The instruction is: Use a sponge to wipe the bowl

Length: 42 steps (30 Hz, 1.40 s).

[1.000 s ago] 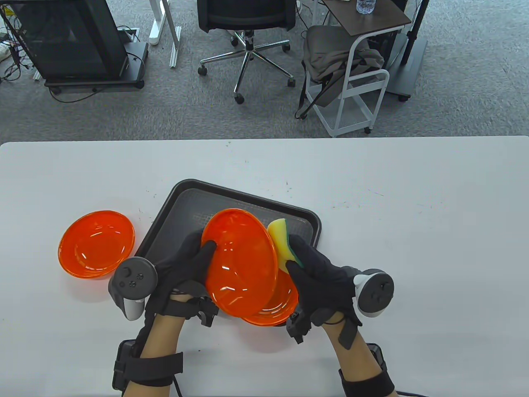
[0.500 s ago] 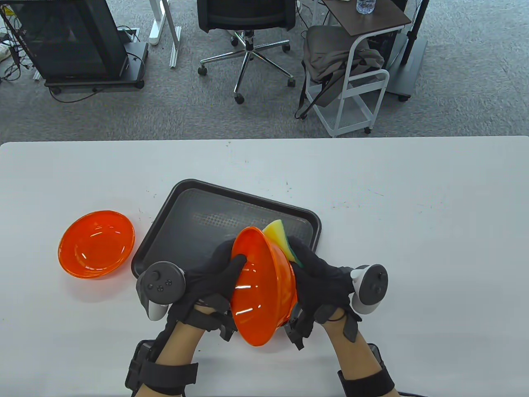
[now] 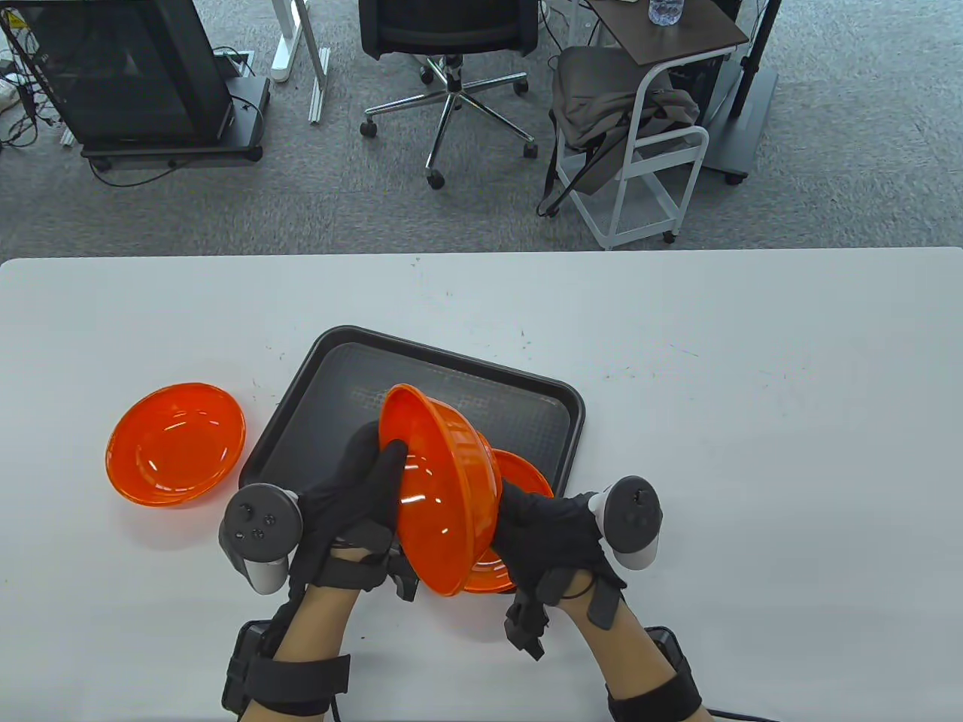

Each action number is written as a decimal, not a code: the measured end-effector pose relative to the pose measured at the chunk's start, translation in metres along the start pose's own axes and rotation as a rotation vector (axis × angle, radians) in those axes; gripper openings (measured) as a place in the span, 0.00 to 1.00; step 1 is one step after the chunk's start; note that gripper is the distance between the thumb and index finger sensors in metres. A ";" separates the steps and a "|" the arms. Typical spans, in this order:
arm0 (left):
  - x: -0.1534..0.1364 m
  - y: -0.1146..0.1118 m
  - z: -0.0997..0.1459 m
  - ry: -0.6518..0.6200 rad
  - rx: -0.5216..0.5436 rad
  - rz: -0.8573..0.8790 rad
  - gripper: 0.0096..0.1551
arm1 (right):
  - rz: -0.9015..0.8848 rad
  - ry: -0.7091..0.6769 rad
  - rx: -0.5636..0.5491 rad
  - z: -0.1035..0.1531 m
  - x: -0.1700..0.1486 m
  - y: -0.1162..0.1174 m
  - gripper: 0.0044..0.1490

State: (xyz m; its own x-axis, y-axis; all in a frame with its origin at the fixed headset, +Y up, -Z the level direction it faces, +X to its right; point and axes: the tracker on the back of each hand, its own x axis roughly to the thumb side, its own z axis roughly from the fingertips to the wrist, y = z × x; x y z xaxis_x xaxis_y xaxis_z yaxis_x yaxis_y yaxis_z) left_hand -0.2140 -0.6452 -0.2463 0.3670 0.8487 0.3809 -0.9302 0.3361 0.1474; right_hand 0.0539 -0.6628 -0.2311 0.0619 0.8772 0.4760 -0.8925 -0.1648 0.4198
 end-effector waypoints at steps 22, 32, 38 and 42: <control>-0.012 0.021 -0.005 0.069 -0.001 -0.129 0.31 | 0.003 -0.122 -0.259 0.009 0.013 -0.025 0.32; -0.004 -0.006 -0.003 0.054 -0.146 0.025 0.31 | 0.010 -0.121 -0.234 0.008 0.012 -0.017 0.31; -0.007 0.002 -0.003 0.052 -0.093 0.081 0.31 | 0.049 -0.115 -0.158 0.005 0.013 -0.012 0.31; -0.011 0.006 -0.004 0.074 -0.087 0.100 0.31 | 0.072 -0.124 -0.119 0.003 0.015 -0.011 0.31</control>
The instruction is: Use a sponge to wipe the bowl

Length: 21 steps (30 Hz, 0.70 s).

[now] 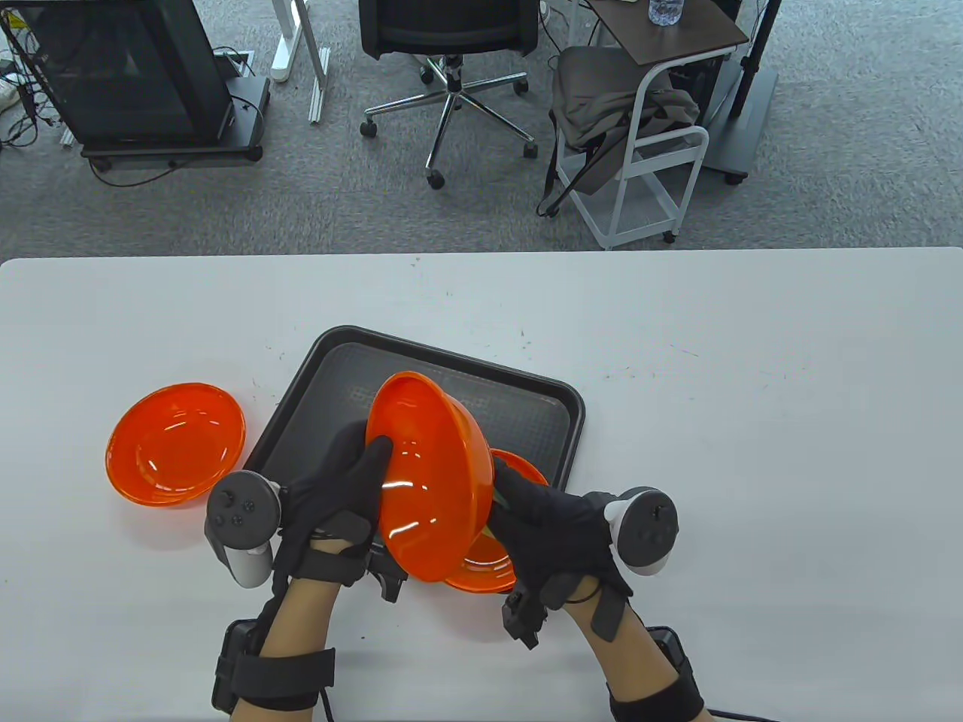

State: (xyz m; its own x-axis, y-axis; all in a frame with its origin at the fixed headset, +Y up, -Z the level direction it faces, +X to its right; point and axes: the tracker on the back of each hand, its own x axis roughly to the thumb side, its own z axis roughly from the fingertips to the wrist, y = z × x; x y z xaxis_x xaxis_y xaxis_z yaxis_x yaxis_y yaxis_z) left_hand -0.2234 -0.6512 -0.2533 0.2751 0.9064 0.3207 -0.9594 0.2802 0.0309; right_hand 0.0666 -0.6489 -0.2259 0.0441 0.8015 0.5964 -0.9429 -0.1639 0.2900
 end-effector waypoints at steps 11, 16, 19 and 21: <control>-0.007 0.009 -0.001 0.043 0.014 0.007 0.31 | -0.093 -0.029 -0.063 0.001 0.002 -0.004 0.31; -0.004 0.003 -0.002 0.034 -0.025 -0.003 0.31 | -0.078 -0.028 -0.107 0.001 0.001 -0.006 0.31; -0.002 -0.004 -0.002 0.022 -0.068 0.005 0.31 | -0.056 -0.018 -0.098 0.002 0.000 -0.005 0.31; 0.001 -0.006 -0.001 0.007 -0.072 0.009 0.31 | -0.049 -0.013 -0.080 0.002 -0.001 -0.004 0.31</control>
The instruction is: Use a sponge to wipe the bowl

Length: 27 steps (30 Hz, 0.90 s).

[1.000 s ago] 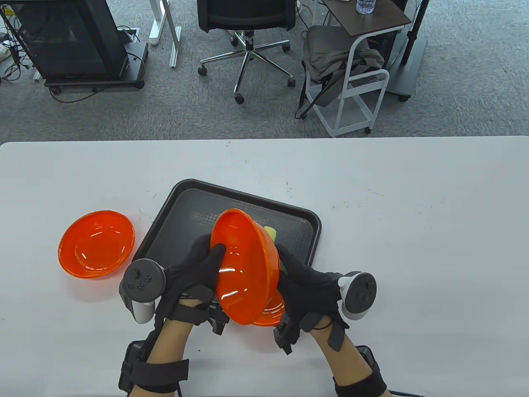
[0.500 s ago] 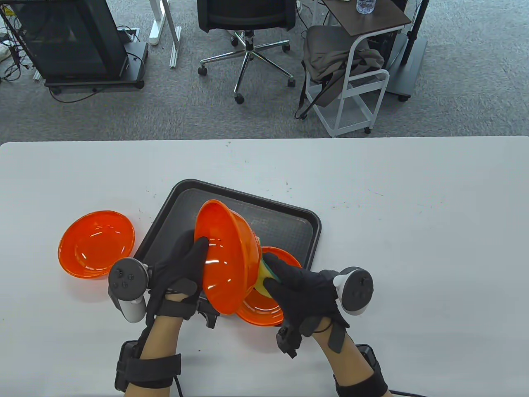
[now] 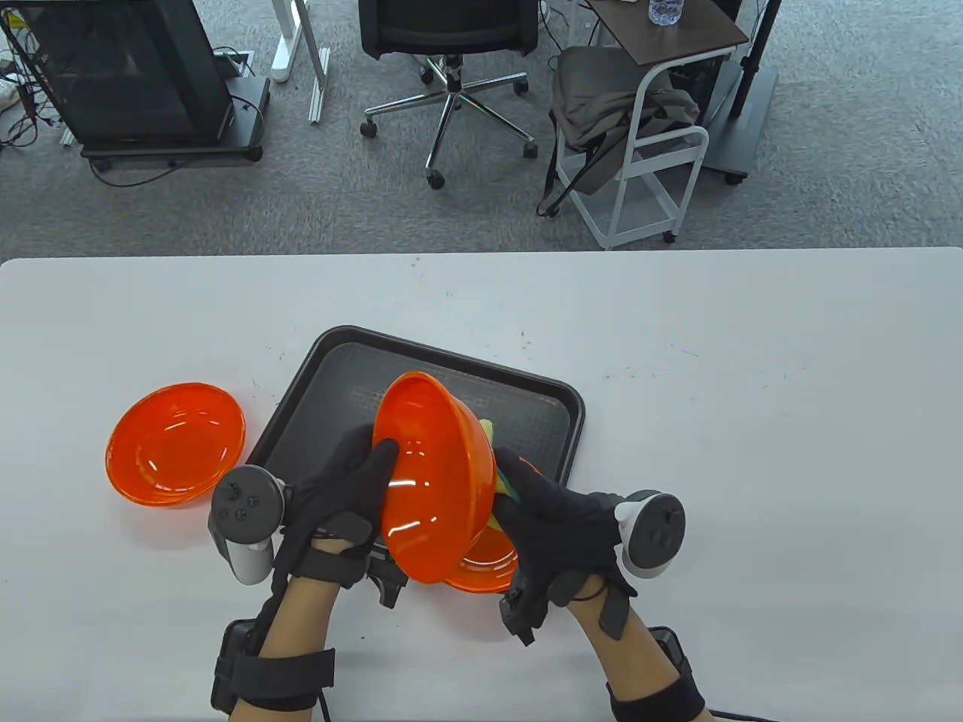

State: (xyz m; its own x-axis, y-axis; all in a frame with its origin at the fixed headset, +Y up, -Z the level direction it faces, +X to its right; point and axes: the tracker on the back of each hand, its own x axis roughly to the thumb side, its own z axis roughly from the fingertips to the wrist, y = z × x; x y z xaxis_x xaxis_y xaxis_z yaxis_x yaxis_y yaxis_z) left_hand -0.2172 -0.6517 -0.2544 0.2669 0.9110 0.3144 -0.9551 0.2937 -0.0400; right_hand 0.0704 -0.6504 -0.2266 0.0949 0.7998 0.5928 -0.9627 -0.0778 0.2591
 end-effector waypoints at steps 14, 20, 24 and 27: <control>-0.007 0.030 0.003 0.053 0.176 -0.116 0.29 | 0.068 0.153 0.062 0.003 -0.020 0.000 0.32; -0.011 0.046 0.006 0.099 0.258 -0.295 0.29 | 0.117 0.165 0.057 0.004 -0.021 -0.003 0.32; -0.015 0.055 0.005 0.114 0.270 -0.341 0.29 | 0.127 0.139 0.068 0.004 -0.020 -0.002 0.32; -0.018 0.057 0.004 0.113 0.259 -0.331 0.29 | 0.125 0.130 0.078 0.003 -0.021 -0.001 0.33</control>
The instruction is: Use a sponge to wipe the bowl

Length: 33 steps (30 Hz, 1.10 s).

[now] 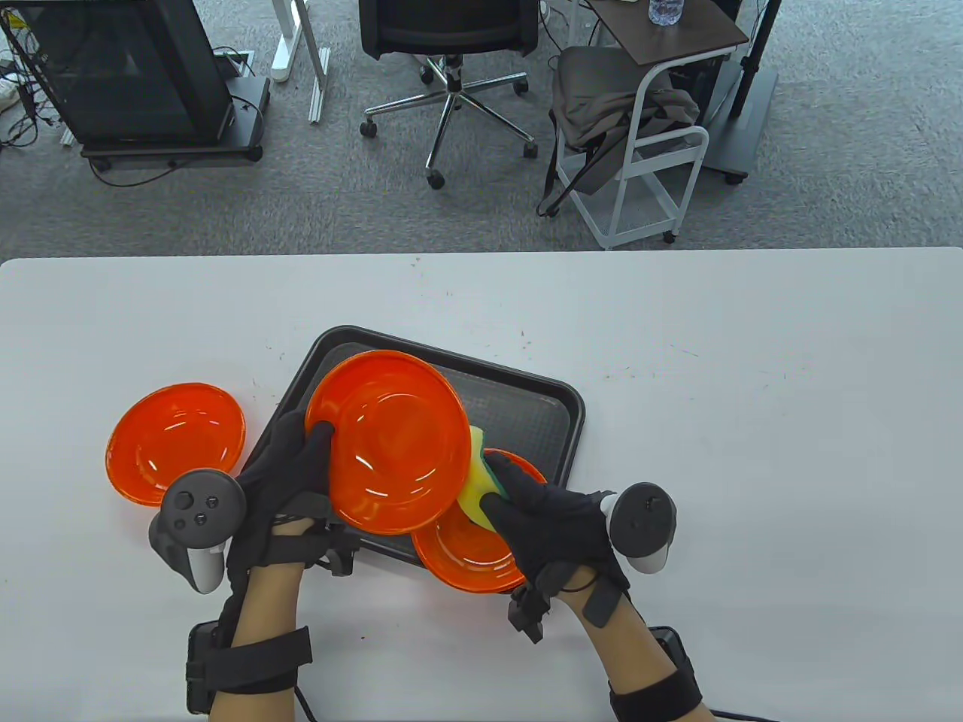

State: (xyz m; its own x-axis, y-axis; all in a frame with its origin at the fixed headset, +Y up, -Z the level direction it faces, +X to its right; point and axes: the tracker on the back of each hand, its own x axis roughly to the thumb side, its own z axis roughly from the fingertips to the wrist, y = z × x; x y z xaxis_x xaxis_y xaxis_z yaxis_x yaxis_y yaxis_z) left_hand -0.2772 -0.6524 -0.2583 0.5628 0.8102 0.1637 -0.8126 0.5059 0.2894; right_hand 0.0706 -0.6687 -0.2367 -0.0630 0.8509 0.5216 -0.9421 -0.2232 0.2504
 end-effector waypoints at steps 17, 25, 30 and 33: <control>-0.043 0.047 -0.009 0.176 0.118 0.089 0.29 | 0.011 0.054 -0.019 0.001 -0.007 -0.007 0.32; -0.073 0.082 -0.002 0.311 0.304 0.071 0.31 | 0.002 0.057 -0.029 0.001 -0.007 -0.010 0.32; -0.093 0.096 0.004 0.411 0.394 0.118 0.32 | -0.011 0.061 -0.038 0.001 -0.008 -0.013 0.32; -0.104 0.099 0.009 0.472 0.439 0.167 0.34 | -0.017 0.064 -0.043 0.001 -0.008 -0.014 0.32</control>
State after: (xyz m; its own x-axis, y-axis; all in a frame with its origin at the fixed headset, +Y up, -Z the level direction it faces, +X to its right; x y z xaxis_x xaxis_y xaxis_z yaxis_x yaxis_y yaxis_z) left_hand -0.4152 -0.6895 -0.2380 0.2271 0.9603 -0.1618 -0.6895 0.2759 0.6697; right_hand 0.0848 -0.6730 -0.2437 -0.0665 0.8833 0.4641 -0.9562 -0.1892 0.2231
